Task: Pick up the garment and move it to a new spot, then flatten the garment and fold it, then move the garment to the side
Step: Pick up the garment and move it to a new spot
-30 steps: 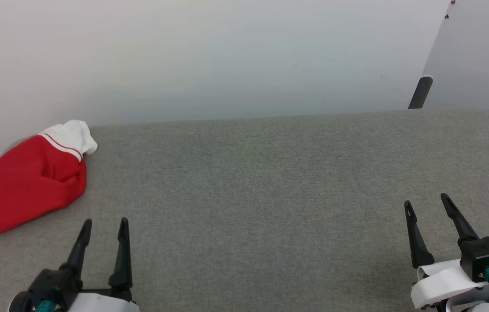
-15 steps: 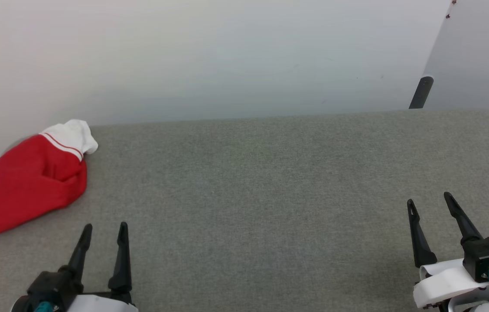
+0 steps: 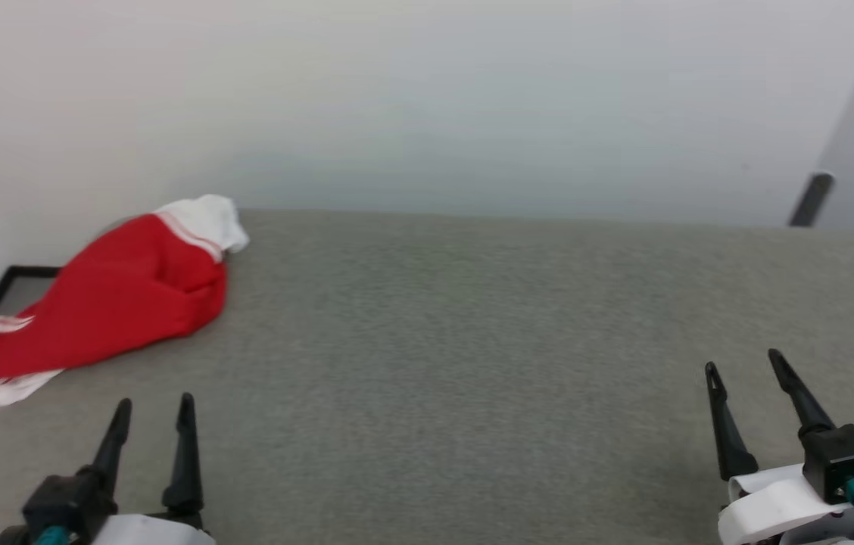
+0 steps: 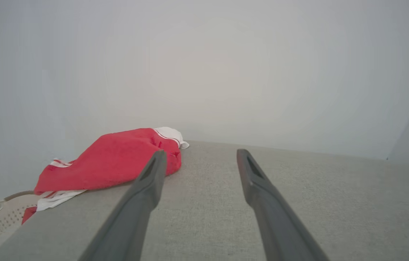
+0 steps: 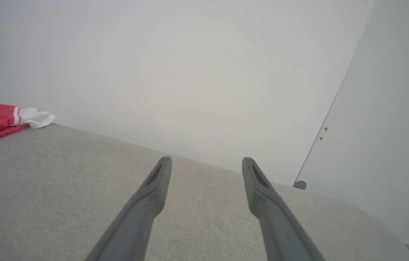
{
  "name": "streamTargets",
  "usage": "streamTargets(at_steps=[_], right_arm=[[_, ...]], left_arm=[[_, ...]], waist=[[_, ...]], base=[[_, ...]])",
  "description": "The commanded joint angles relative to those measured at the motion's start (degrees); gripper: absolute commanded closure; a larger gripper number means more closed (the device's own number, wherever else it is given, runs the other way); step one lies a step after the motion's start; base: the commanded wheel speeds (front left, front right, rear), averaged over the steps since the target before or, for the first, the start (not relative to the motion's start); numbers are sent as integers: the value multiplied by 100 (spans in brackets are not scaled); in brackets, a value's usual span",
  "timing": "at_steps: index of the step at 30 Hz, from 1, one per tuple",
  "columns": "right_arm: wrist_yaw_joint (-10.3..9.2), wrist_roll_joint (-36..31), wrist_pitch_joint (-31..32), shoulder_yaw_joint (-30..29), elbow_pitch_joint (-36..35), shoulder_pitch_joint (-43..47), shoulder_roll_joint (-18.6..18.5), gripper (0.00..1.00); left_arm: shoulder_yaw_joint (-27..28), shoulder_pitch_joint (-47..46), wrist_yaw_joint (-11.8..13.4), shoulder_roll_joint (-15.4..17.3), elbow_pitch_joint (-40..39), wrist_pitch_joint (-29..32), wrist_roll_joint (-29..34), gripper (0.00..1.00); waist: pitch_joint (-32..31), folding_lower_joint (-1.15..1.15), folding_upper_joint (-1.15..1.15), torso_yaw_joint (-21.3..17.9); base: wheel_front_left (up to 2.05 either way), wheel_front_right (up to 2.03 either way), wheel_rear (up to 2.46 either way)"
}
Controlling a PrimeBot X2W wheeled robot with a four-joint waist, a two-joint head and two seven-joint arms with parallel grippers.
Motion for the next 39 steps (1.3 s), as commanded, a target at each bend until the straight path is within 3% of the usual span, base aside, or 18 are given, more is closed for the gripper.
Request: streamTargets(at_steps=[1, 11, 18, 28, 39], right_arm=[[2, 21, -4, 14, 16, 14, 7, 0], [1, 196, -4, 427, 130, -94, 73, 0], [1, 293, -4, 630, 198, -123, 121, 0], [1, 323, -4, 760, 243, -246, 59, 0], [1, 277, 45, 847, 30, -373, -238, 0]], left_arm=[[6, 33, 24, 32, -15, 8, 4, 0], [230, 147, 119, 224, -191, 237, -169, 0], [238, 215, 134, 268, -306, 362, -239, 0], [235, 31, 219, 216, -493, 542, -399, 0], [-70, -1333, -69, 454, -363, 1529, -737, 0]], waist=[[-150, 0, 0, 396], [-378, 0, 0, 1397], [-465, 0, 0, 1890], [-284, 0, 0, 2112], [218, 0, 0, 2294]], base=[[0, 0, 0], [0, 0, 0], [0, 0, 0], [0, 0, 0], [0, 0, 0]])
